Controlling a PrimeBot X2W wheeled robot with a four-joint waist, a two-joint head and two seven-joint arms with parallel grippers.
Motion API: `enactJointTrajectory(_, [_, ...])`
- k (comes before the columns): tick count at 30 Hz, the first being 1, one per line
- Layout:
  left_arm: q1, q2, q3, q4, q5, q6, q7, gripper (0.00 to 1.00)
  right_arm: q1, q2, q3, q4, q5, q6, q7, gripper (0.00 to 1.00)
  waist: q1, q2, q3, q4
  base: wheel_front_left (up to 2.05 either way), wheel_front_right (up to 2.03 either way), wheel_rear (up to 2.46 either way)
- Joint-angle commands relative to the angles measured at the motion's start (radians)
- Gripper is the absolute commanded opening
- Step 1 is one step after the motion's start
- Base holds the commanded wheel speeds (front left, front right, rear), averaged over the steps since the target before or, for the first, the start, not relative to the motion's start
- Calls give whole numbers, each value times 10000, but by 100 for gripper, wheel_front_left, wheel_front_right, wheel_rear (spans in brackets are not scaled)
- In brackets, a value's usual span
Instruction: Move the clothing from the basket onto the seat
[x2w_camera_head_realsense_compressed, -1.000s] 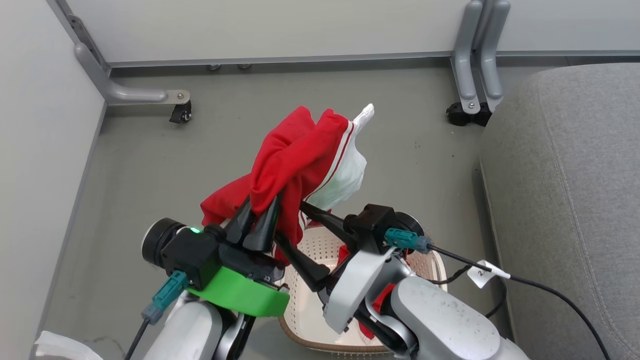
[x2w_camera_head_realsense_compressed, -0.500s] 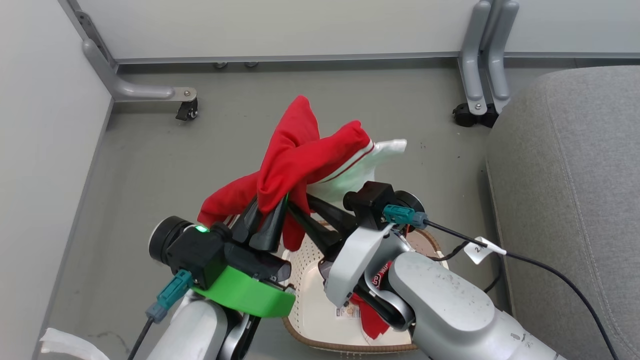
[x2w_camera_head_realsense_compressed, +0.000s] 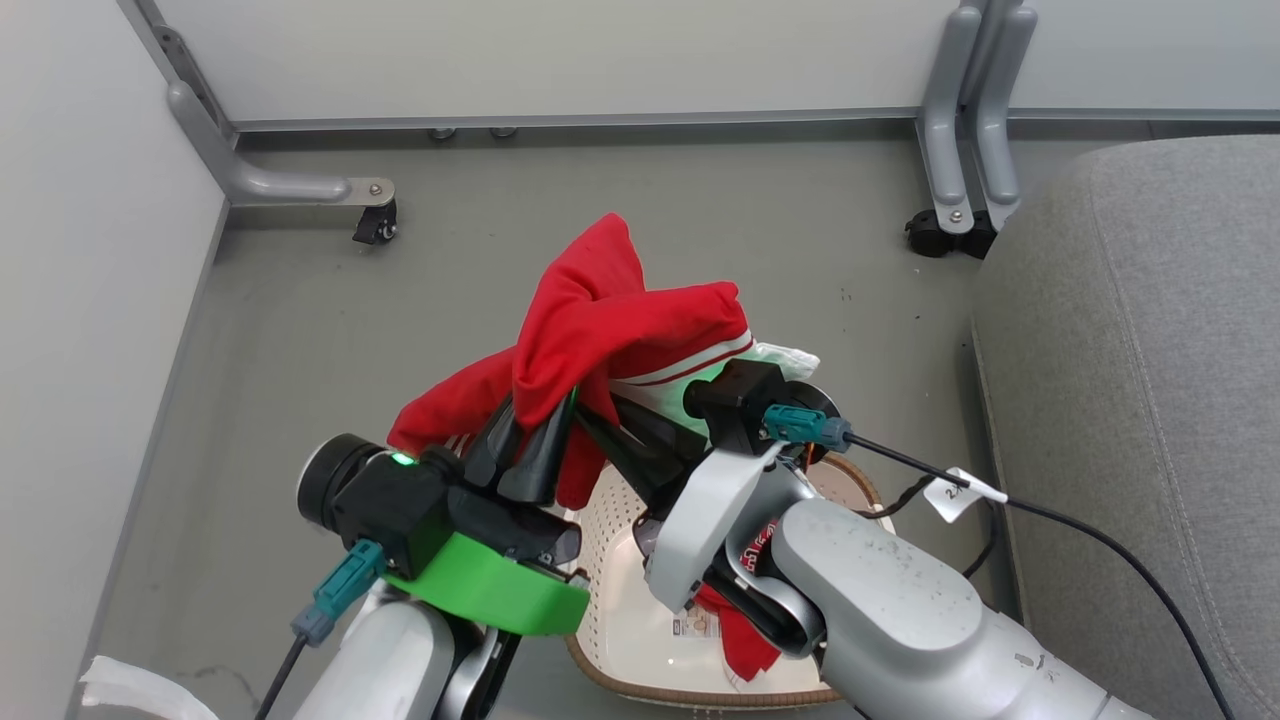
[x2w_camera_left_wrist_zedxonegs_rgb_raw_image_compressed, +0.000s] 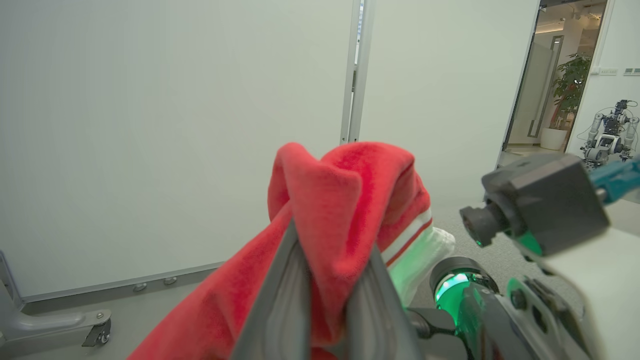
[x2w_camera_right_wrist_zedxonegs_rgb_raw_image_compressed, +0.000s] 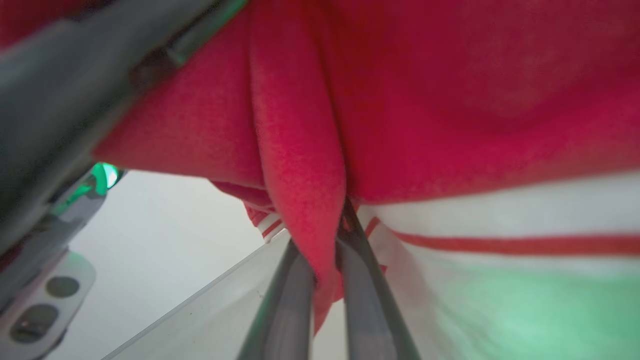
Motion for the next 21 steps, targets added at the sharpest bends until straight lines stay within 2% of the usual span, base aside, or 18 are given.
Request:
enactJointTrajectory(1, [-84, 48, -15, 28, -97, 46, -4, 3, -97, -17, 36, 63, 68, 1, -72, 0, 0, 0, -7, 5, 0, 0, 0])
enactJointTrajectory(2, [-73, 48, 20, 32, -84, 110, -8, 33, -118, -17, 46, 70, 80, 1, -83, 0, 0, 0, -9, 5, 0, 0, 0])
enactJointTrajectory(3, [-66, 51, 31, 39, -56, 155, -2, 100, -140, -17, 56, 83, 99, 1, -81, 0, 0, 0, -9, 4, 0, 0, 0])
enactJointTrajectory(21, [26, 184, 123, 34, 100, 346, -156, 100, -461, -17, -312, 531, 148, 1, -319, 0, 0, 0, 79, 48, 0, 0, 0])
